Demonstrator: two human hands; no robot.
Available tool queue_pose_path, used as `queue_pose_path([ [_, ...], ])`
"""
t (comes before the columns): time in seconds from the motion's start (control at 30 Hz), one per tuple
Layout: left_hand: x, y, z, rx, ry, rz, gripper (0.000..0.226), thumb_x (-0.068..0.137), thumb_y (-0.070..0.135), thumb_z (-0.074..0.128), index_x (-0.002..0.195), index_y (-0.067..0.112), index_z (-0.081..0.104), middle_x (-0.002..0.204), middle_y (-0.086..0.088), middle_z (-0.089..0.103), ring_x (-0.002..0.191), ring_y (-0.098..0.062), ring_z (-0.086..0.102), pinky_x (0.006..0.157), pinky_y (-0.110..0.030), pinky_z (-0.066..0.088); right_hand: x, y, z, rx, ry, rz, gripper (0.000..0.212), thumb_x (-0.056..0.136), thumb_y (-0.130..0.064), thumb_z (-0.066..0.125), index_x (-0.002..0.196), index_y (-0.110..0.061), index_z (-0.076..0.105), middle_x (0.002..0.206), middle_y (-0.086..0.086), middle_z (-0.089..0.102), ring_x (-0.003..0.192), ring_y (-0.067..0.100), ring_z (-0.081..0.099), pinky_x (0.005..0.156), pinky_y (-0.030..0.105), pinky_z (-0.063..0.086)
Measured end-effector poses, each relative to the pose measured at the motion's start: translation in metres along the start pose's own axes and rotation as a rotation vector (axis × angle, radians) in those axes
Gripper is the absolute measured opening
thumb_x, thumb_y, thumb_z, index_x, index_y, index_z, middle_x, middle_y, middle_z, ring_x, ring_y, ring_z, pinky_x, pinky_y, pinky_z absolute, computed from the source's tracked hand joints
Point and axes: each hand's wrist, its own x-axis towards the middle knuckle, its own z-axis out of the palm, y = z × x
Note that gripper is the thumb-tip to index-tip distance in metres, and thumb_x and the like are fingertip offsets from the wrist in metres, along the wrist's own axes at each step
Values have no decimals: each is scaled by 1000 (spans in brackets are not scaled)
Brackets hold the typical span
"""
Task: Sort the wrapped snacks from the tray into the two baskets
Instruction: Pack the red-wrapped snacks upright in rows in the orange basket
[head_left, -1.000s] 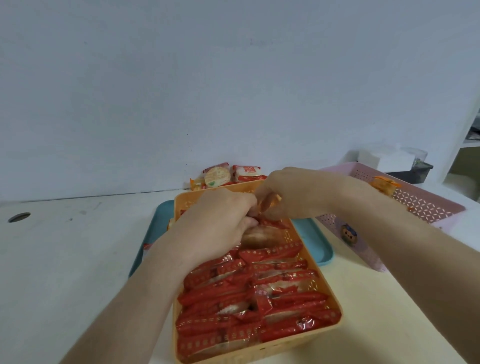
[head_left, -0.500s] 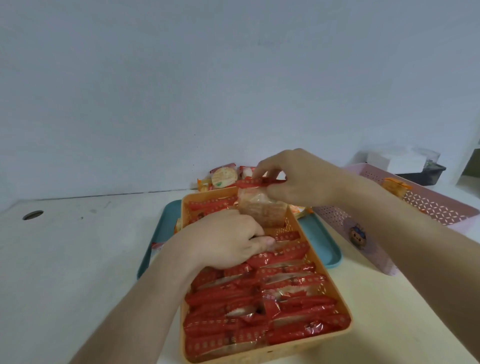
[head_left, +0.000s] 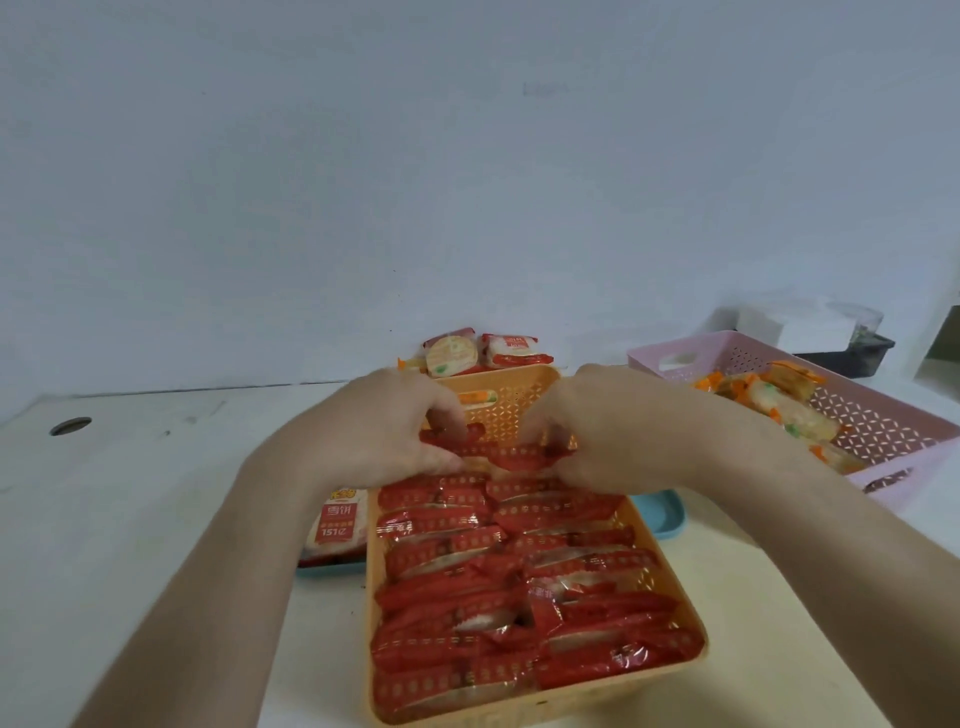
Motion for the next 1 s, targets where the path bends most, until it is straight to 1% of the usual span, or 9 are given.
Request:
queue_pose_path([
  [0.13, 5, -4, 4, 31, 77, -14, 15, 77, 45, 74, 80, 32, 68, 76, 17, 64, 73, -2, 59, 62, -23, 43, 5, 1, 10, 2, -53, 21, 42, 89, -20, 55, 127, -38, 59, 121, -9, 65, 112, 15, 58, 94, 40, 50],
  [0.23, 6, -9, 7, -19, 54, -22, 20, 80, 41, 73, 94, 37, 59, 80, 13, 65, 74, -6, 61, 68, -29, 48, 6, 2, 9, 10, -106, 22, 36, 92, -27, 53, 126, -37, 58, 120, -11, 65, 112, 15, 58, 96, 41, 48],
  [0.37, 9, -14, 7, 20, 19, -16, 38, 85, 30, 69, 118, 43, 57, 90, 13, 55, 78, -3, 52, 66, -25, 41, 1, 0, 0, 232, 47, 20, 30, 91, -47, 54, 121, -39, 59, 115, -18, 62, 107, 6, 54, 95, 33, 43],
  [0.53, 7, -17, 6, -39, -40, -6, 39, 84, 23, 71, 114, 45, 58, 96, 16, 51, 75, -1, 49, 63, -20, 38, 3, -5, 14, 157, -25, 1, 34, 87, -50, 59, 120, -42, 57, 113, -15, 62, 109, 9, 53, 100, 39, 39],
  [0.7, -7, -42, -20, -193, 273, -48, 13, 81, 20, 71, 84, 33, 69, 79, 11, 65, 71, -3, 58, 65, -21, 41, 2, 12, 17, 594, 273, 68, 27, 87, -41, 64, 112, -32, 66, 107, -19, 64, 99, -8, 57, 82, 8, 44],
  [0.77, -9, -65, -20, -38, 103, -186, 13, 79, 25, 73, 90, 30, 68, 85, 10, 66, 77, -5, 60, 70, -24, 46, 8, 19, 19, 669, 414, 96, 23, 89, -36, 62, 111, -30, 66, 106, -17, 66, 102, -5, 57, 85, 14, 45],
  [0.87, 3, -91, 6, 139, -354, -349, 49, 75, 32, 77, 120, 26, 59, 116, 9, 63, 103, -12, 58, 95, -34, 47, 22, 32, 24, 844, 539, 215, 23, 94, -24, 58, 116, -23, 64, 105, -8, 66, 96, -3, 59, 87, 13, 45],
  [0.93, 10, -103, 25, 121, -454, -386, 64, 71, 26, 79, 130, 26, 53, 124, 5, 60, 109, -16, 56, 98, -38, 46, 36, 49, 37, 858, 527, 336, 27, 95, -19, 56, 121, -20, 62, 114, 1, 65, 104, 9, 59, 97, 30, 46],
  [1.0, 18, -111, 38, 97, -450, -395, 67, 69, 22, 79, 129, 28, 51, 123, 2, 60, 109, -19, 57, 96, -38, 48, 47, 66, 53, 737, 398, 439, 36, 93, -18, 58, 128, -23, 56, 129, 8, 60, 117, 20, 55, 98, 33, 43],
])
